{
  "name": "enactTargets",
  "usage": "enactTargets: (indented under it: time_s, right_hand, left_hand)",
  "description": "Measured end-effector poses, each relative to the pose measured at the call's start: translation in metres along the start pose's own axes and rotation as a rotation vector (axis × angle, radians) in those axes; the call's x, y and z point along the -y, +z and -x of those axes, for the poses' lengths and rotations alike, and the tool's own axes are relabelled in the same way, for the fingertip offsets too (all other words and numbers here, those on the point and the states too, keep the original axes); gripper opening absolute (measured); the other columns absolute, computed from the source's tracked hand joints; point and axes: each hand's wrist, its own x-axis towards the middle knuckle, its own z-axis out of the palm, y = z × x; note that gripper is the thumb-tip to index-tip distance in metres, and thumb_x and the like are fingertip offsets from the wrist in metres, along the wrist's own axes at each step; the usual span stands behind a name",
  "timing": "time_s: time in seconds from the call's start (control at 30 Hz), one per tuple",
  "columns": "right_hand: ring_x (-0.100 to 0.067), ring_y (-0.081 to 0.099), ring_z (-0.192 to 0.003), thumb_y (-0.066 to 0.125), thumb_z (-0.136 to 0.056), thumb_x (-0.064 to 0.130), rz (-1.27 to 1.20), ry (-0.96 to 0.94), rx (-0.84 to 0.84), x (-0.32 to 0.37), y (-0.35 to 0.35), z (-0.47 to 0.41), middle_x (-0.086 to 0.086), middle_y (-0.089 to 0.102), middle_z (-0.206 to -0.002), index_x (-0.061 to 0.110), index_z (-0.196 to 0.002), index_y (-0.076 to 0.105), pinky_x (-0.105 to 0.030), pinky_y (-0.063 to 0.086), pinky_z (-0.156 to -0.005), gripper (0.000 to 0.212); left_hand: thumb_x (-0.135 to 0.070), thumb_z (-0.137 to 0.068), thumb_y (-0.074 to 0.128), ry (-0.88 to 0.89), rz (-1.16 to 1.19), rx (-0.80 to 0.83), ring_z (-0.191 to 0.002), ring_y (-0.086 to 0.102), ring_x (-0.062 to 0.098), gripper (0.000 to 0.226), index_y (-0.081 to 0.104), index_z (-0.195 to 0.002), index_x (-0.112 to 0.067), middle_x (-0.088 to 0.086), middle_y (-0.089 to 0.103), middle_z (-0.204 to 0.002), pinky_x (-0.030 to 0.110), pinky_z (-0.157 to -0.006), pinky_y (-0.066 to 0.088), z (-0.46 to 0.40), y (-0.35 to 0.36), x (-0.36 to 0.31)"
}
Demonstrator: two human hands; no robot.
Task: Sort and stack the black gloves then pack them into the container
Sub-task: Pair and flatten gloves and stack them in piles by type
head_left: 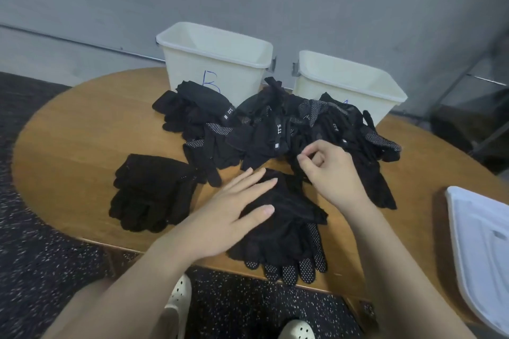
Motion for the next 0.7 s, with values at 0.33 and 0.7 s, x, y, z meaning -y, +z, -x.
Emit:
enactTargets:
  time_s: [0.33,0.7]
  right_hand:
    - [-0.017,0.067,-0.092,0.077,-0.086,0.042,0.135,0.032,0.128,0.017,0.03,-0.048,0.009,0.069,-0.075,0.028,-0.092,0.069,-0.039,0.055,-0.084,0.017]
    - [-0.015,0.055,-0.063,0.07,-0.094,0.024,-0.121,-0.152,0.067,0.038,0.007,-0.052,-0.001,0.056,-0.076,0.024,-0.081,0.064,-0.029,0.049,-0.066,0.014]
  left_hand:
    - [-0.057,-0.104,0.029,-0.085,0.132,-0.213,-0.15,0.015,-0.01,0.057,0.029,-0.158,-0.04,-0.024,0.025,-0.164,0.031,-0.128,0.019,-0.004,-0.008,0.017]
    - [-0.029,-0.109,0.039,-0.008,0.2,-0.521,-0.127,0.047,-0.007,0.036,0.057,-0.14,-0.02,-0.014,0.055,-0.136,0.003,-0.103,0.03,-0.022,-0.013,0.019]
